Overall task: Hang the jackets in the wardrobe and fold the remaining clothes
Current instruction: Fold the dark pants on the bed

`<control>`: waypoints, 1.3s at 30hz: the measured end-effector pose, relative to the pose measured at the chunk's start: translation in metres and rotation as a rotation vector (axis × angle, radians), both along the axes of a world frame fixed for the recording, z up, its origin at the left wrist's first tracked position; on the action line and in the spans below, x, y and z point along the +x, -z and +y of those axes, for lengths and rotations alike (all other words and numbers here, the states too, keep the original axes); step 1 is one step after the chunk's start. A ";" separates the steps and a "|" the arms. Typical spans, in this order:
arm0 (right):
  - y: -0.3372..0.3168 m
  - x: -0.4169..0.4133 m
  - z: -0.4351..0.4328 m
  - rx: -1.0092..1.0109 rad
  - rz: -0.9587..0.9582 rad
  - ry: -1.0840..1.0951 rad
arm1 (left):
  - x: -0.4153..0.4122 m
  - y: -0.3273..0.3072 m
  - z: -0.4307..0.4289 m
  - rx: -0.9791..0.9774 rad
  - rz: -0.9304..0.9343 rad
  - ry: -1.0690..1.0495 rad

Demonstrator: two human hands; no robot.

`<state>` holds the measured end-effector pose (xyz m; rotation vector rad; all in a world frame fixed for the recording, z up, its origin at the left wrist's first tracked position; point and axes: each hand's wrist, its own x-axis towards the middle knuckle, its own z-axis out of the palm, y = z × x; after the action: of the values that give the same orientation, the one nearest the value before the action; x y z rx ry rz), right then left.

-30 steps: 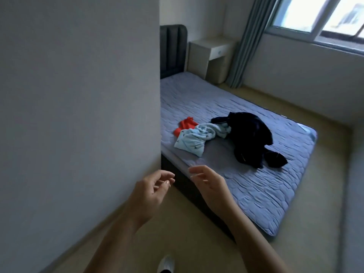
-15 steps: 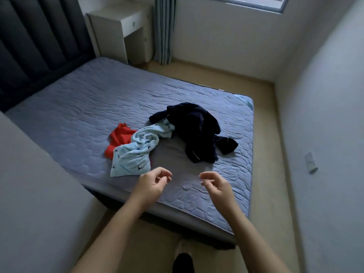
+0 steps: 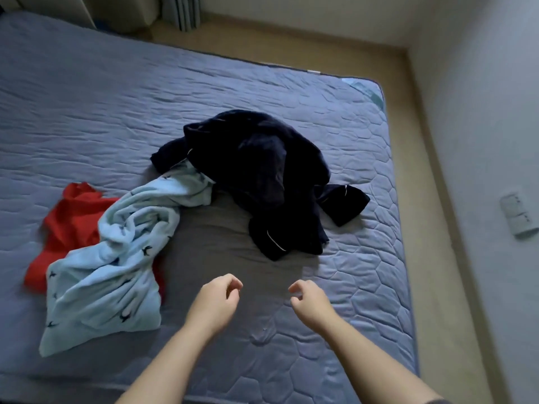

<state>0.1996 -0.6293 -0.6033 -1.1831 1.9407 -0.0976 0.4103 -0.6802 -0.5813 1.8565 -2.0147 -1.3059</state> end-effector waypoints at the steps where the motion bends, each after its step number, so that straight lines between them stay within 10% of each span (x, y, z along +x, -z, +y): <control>1: 0.027 -0.003 -0.010 0.030 0.028 -0.050 | -0.005 0.029 -0.013 0.015 -0.029 0.025; 11: 0.174 -0.001 -0.105 -0.026 0.213 -0.082 | -0.021 0.216 -0.078 0.059 -0.511 0.544; 18: 0.176 -0.007 -0.115 -0.127 0.353 -0.167 | -0.018 0.203 -0.101 0.059 -0.452 0.503; 25: 0.083 -0.037 -0.177 -0.667 0.454 0.031 | -0.080 0.074 -0.216 -0.926 -0.185 0.159; 30: 0.048 -0.047 -0.245 -0.624 0.255 0.088 | -0.107 0.047 -0.285 -0.515 -0.279 0.159; 33: 0.065 -0.065 -0.233 -0.454 0.302 0.111 | -0.093 0.071 -0.276 -0.583 -0.326 0.188; 39: 0.105 -0.088 -0.187 -0.335 0.219 0.479 | -0.008 0.114 -0.241 -0.090 -1.104 0.799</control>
<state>0.1116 -0.8159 -0.7086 -0.9366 2.4404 -0.5858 0.4025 -0.9211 -0.6954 1.9905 -3.5041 -0.0614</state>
